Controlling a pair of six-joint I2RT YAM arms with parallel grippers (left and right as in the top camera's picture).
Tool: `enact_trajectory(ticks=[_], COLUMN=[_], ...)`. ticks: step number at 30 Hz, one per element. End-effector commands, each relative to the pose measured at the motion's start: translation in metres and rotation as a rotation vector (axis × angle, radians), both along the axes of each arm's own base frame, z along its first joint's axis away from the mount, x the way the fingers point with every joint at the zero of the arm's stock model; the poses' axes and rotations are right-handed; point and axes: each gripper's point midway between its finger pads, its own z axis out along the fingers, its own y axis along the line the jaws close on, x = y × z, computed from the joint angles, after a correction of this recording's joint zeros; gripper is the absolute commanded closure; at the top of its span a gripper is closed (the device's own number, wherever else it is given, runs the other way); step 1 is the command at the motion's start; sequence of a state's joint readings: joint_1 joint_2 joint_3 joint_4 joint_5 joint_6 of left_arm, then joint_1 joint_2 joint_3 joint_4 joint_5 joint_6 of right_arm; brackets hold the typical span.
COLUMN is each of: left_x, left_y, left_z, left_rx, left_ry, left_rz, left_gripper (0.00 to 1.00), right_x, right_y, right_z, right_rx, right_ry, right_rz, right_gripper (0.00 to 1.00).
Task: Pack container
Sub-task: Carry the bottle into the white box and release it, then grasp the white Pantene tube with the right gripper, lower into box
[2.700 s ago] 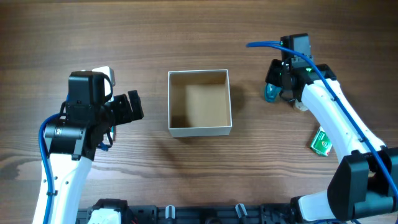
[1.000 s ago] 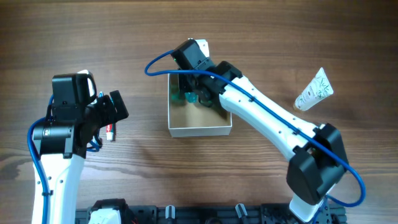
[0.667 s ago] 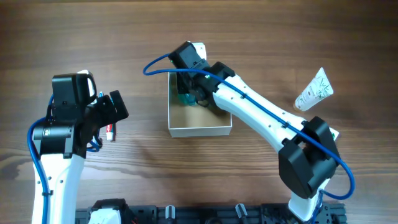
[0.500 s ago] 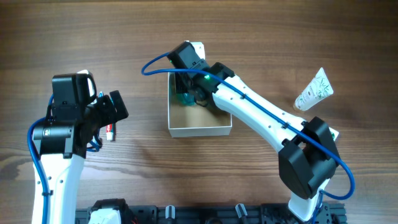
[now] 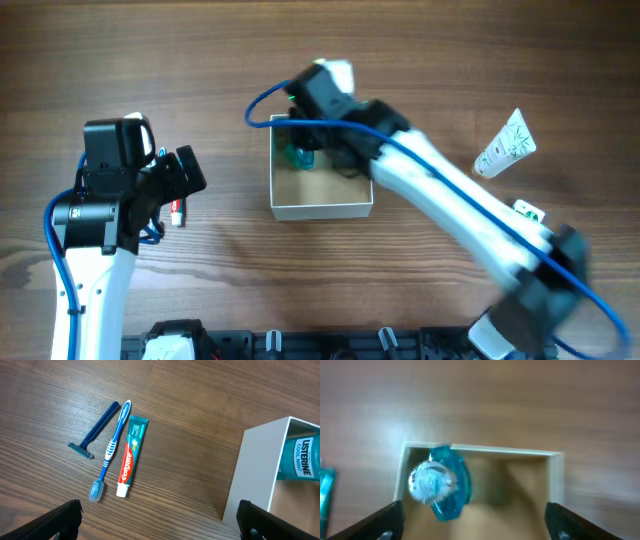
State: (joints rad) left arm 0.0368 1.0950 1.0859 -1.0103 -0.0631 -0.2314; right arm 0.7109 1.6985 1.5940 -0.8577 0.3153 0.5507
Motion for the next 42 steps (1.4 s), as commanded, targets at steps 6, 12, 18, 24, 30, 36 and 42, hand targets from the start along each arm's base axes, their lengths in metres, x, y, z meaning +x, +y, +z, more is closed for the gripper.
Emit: enact_trajectory(ticks=[6, 12, 18, 24, 30, 36, 42], left_x=[0.003, 0.003, 0.003, 0.003, 0.003, 0.003, 0.003], left_y=[0.006, 0.006, 0.006, 0.006, 0.006, 0.006, 0.006], left_z=[0.009, 0.009, 0.009, 0.009, 0.009, 0.009, 0.009], left_rx=[0.011, 0.011, 0.011, 0.011, 0.011, 0.011, 0.011], left_ry=[-0.024, -0.024, -0.024, -0.024, -0.024, -0.024, -0.024], left_rz=[0.032, 0.032, 0.032, 0.032, 0.032, 0.032, 0.032], left_gripper=[0.00, 0.00, 0.00, 0.00, 0.00, 0.00, 0.00], right_x=[-0.022, -0.031, -0.029, -0.021, -0.014, -0.012, -0.010], right_y=[-0.235, -0.304, -0.321, -0.315, -0.313, -0.313, -0.297], right_z=[0.095, 0.049, -0.012, -0.072, -0.079, -0.078, -0.049], right_rx=[0.000, -0.085, -0.104, -0.088, -0.061, -0.060, -0.010], right_ry=[-0.067, 0.118, 0.299, 0.466, 0.466, 0.452, 0.361], right_rz=[-0.403, -0.391, -0.402, -0.344, -0.347, -0.348, -0.302], right_gripper=[0.00, 0.01, 0.01, 0.14, 0.62, 0.85, 0.96])
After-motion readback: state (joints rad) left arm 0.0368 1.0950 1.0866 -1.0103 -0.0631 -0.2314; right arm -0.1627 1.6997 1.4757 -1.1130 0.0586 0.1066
